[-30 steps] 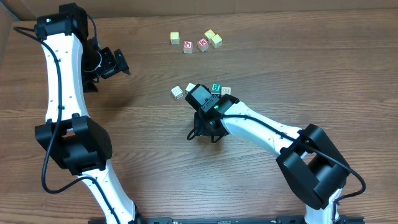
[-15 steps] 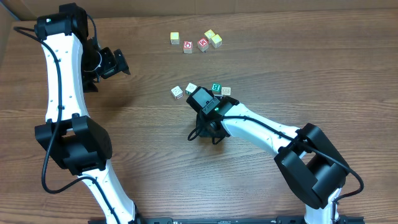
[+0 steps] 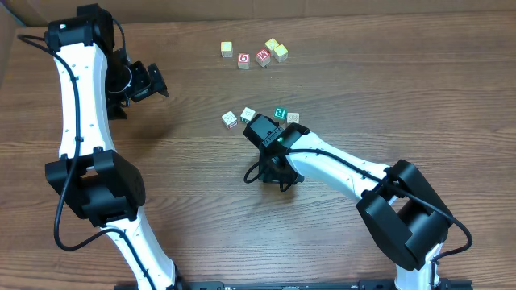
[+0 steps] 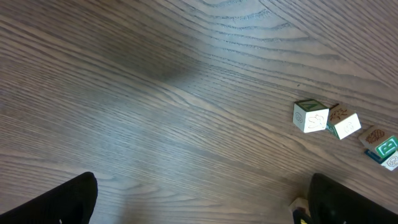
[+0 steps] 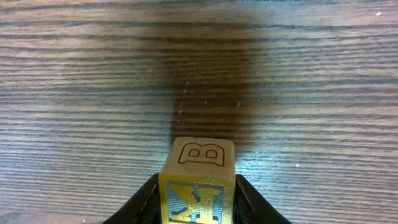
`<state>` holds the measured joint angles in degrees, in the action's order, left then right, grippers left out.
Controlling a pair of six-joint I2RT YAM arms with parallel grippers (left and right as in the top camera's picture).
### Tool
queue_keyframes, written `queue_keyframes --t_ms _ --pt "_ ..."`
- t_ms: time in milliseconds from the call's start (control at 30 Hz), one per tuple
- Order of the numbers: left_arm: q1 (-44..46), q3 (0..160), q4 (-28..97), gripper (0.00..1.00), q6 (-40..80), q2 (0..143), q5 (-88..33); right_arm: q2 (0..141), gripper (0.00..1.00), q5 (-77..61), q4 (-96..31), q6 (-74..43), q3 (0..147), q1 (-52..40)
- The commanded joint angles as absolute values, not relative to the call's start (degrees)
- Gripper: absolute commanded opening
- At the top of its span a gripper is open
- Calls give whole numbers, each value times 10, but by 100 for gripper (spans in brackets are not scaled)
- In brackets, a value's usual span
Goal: Flip 5 blocks
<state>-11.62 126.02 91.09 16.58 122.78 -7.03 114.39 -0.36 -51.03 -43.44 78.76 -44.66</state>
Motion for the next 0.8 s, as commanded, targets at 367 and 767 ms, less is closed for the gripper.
queue_keyframes --t_ms 367,767 --pt "-112 1265 910 100 174 1211 -69 1150 47 -12 -507 -435 806 -447" --pt "-112 1265 910 100 174 1211 -69 1150 55 -35 -517 -403 834 -417"
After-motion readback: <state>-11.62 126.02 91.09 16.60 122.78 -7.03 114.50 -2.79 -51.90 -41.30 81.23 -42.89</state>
